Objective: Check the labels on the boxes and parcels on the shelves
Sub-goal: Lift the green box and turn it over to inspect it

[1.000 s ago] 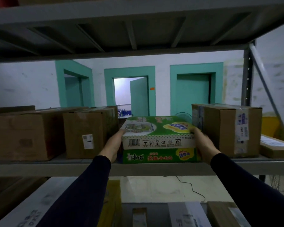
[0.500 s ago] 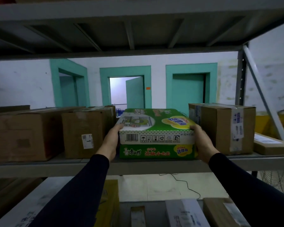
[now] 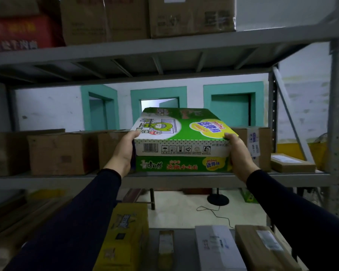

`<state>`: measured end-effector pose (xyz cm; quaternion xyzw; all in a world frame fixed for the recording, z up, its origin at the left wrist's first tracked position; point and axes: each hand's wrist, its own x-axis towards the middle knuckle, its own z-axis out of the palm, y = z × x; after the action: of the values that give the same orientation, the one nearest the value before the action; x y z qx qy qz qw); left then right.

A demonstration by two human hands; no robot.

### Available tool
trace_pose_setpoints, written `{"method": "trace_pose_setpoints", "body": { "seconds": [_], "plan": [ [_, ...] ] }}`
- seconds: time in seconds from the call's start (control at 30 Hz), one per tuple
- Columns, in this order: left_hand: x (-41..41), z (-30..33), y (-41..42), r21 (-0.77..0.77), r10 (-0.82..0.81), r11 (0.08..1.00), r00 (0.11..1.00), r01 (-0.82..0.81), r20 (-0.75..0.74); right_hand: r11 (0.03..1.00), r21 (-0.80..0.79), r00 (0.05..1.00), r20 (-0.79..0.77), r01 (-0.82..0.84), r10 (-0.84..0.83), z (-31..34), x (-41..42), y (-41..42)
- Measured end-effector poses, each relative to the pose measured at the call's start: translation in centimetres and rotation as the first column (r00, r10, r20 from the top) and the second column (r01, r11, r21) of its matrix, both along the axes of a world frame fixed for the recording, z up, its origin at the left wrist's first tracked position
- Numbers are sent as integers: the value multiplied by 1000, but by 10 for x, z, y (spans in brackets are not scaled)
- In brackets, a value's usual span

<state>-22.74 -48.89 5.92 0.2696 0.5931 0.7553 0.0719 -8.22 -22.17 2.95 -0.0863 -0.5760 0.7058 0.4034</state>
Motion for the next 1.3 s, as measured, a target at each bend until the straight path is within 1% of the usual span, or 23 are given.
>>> {"method": "trace_pose_setpoints", "body": {
  "seconds": [0.17,0.27,0.4,0.57,0.63,0.73,0.8,0.87,0.93,1.07,1.3],
  "plan": [
    [102,-18,-36,42,103,994,994,-101,-44,994,75,996,-50,-74,78,-18,84,-25],
    [167,-32,-60,63,190,980,982,-189,-13,988,109,992,-38,-113,117,-35,138,-42],
    [235,-42,-83,-4,233,972,972,-233,43,981,107,986,-10,-164,166,-45,195,-59],
    [293,-56,-107,-80,239,968,971,-237,15,968,40,967,70,-248,245,-56,237,-82],
    [304,-65,-117,-101,240,967,970,-236,33,953,11,943,146,-304,299,-61,246,-89],
    [312,-78,-134,-127,239,966,964,-225,113,911,-121,868,277,-394,412,-67,255,-100],
    [312,-90,-149,-129,256,964,946,-234,196,901,-192,847,312,-388,431,-74,256,-110],
    [309,-102,-164,-153,272,959,924,-238,270,897,-227,826,354,-379,439,-83,254,-122],
    [305,-115,-181,-175,283,956,895,-235,344,898,-230,806,398,-374,438,-93,250,-136],
    [296,-137,-210,-219,344,936,845,-275,408,905,-229,773,471,-359,426,-106,246,-166],
    [283,-154,-238,-230,372,927,798,-296,473,938,-167,811,472,-303,347,-122,237,-194]
  ]
}}
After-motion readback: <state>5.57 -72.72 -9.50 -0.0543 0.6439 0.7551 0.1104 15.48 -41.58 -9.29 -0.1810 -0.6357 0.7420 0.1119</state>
